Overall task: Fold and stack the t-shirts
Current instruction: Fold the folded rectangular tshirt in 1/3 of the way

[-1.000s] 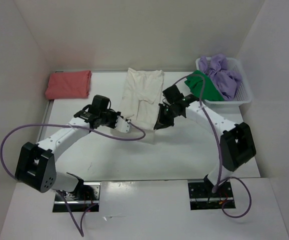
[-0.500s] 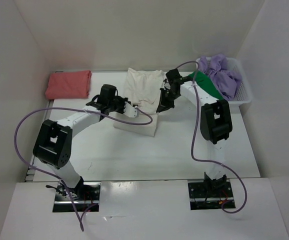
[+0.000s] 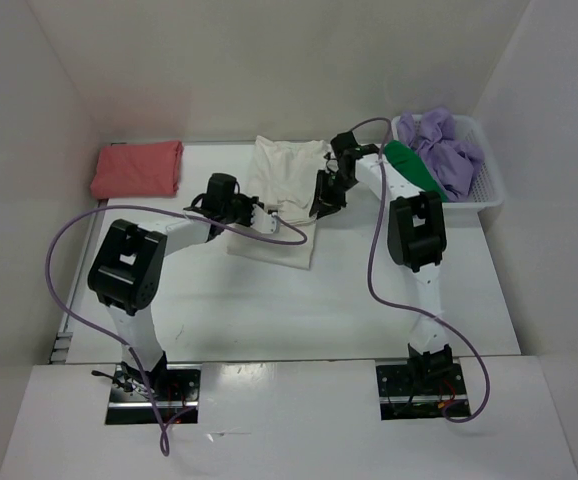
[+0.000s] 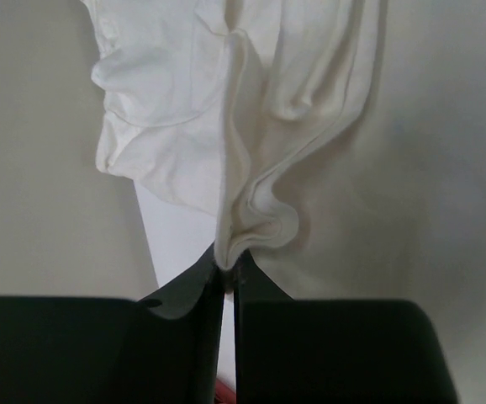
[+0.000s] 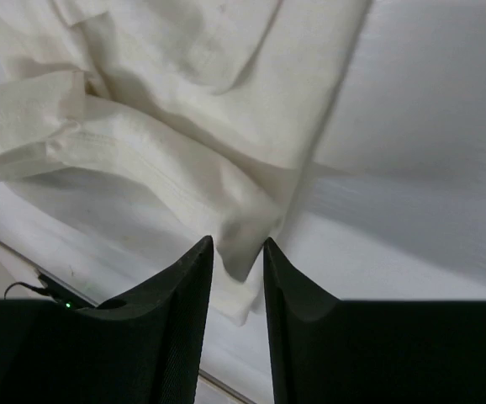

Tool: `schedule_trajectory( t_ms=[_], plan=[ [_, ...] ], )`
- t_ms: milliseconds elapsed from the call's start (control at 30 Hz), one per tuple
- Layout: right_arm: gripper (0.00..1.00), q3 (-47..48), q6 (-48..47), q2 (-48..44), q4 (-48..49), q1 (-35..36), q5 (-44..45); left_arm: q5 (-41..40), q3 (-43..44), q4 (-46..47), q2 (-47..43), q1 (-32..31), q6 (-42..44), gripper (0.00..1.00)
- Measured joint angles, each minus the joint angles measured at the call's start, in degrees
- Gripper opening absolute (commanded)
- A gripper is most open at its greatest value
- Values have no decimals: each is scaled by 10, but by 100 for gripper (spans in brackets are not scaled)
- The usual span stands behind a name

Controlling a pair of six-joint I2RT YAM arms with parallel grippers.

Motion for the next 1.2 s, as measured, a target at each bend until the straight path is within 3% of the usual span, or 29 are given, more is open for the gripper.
schedule_trajectory(
  t_ms=[200,267,367,433,500,633,800,967,1067,1200],
  plan=[
    [43,25,-6,8,-1,-32,4,-14,2,31,40,7,-3,21],
    [43,38,-8,4,6,-41,13,-20,2,40,40,9,-5,31],
    [32,32,-19,-15,13,-40,35,-38,3,67,40,12,-18,47],
    [19,-6,-24,-47,27,-28,47,-59,4,88,40,13,-35,49],
    [13,-53,-28,-86,32,-7,55,-82,13,100,40,13,-56,53],
    [10,-125,-27,-139,55,53,57,-129,47,107,38,14,-94,55],
    [9,-137,-18,-127,80,110,52,-155,51,66,-7,22,-106,59],
    [29,-138,3,-113,95,98,48,-118,16,-86,-111,27,-41,73],
    [49,-160,16,-118,108,82,53,-98,-34,-175,-177,12,16,76],
    [55,-242,29,-144,127,72,55,-86,-105,-242,-185,-19,52,78]
  ],
)
